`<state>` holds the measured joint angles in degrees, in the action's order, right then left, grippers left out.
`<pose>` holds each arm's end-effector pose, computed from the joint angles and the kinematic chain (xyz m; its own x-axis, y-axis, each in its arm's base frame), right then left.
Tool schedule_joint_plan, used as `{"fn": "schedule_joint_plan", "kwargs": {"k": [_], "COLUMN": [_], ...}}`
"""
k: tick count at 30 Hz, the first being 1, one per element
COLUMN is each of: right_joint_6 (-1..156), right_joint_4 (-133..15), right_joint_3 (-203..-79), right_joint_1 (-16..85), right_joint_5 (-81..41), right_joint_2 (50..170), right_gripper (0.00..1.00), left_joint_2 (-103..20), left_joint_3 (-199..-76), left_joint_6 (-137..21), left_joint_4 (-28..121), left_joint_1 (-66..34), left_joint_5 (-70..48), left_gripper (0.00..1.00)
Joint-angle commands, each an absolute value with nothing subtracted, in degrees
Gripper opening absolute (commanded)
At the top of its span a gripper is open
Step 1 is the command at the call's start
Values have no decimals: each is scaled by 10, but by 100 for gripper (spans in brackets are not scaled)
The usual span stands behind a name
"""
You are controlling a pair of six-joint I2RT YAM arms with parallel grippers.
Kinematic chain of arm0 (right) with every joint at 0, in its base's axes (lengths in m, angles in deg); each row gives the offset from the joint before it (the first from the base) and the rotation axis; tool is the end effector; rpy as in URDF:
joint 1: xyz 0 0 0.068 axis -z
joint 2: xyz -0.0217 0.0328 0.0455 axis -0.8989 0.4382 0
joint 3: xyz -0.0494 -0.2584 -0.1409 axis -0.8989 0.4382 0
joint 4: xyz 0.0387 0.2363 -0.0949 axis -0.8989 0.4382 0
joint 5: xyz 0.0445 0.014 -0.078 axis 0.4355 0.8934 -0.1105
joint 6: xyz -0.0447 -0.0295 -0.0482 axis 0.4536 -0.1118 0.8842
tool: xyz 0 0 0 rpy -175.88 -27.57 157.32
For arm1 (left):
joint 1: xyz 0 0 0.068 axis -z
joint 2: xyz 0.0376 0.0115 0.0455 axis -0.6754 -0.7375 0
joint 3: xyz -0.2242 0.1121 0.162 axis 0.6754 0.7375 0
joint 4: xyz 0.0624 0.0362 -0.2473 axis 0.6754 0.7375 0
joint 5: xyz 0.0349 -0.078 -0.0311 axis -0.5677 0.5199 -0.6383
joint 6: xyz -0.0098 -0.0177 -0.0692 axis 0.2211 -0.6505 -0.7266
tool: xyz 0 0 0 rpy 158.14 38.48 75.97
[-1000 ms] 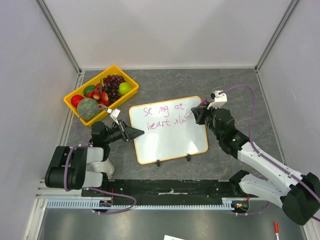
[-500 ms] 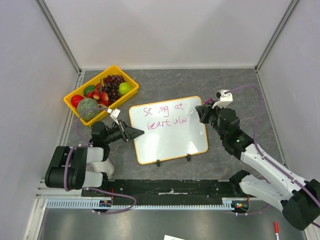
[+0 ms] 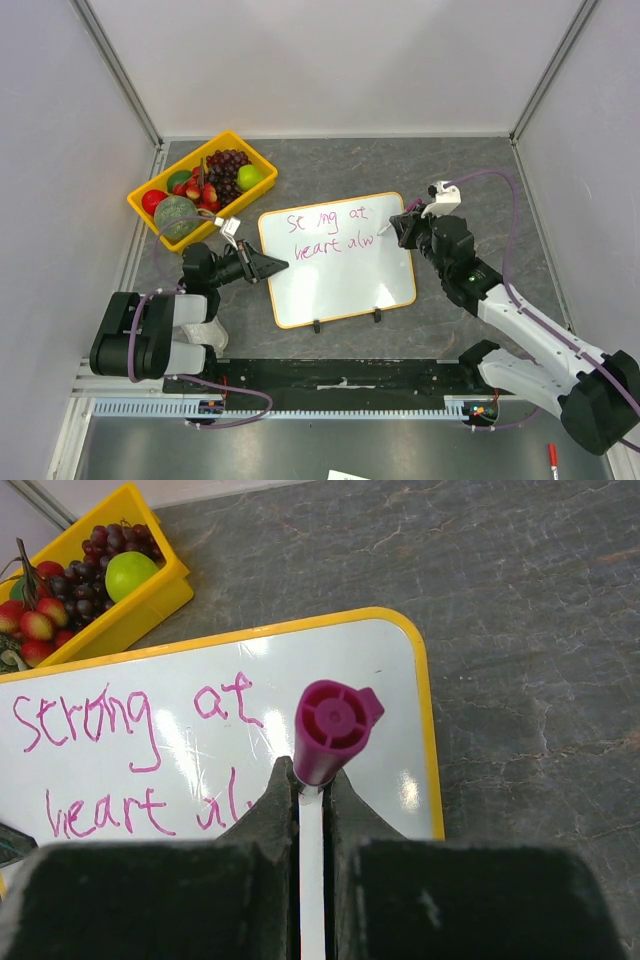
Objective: Write a sentence on the whiteboard
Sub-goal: Pick up the sentence from the whiteboard.
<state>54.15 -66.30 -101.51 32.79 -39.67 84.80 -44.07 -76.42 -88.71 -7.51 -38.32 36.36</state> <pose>0.2053 0.1093 0.2982 -0.3338 0.3684 -0.8677 -0.1837 0.8774 0.4432 0.2117 -0.0647 0.1806 -0.7030 -0.3265 -0.6318 0.5121 0.3840 -0.7683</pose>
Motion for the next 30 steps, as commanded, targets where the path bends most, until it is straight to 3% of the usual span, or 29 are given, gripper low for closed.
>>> {"fn": "schedule_joint_plan", "kwargs": {"k": [1, 30], "right_joint_6": [543, 550], "right_joint_4": [-674, -669], "right_joint_3": [-1010, -976], "right_joint_1": [332, 332], "right_joint_5": [-395, -367], "right_joint_2": [851, 837], "right_gripper": [0, 0], "left_joint_2": [-450, -449], "left_joint_3": [-771, -771], "left_joint_6": [-841, -840], "left_joint_4": [-70, -70], "left_joint_1": [-381, -380], "left_joint_5": [342, 342], "left_gripper": [2, 2]}}
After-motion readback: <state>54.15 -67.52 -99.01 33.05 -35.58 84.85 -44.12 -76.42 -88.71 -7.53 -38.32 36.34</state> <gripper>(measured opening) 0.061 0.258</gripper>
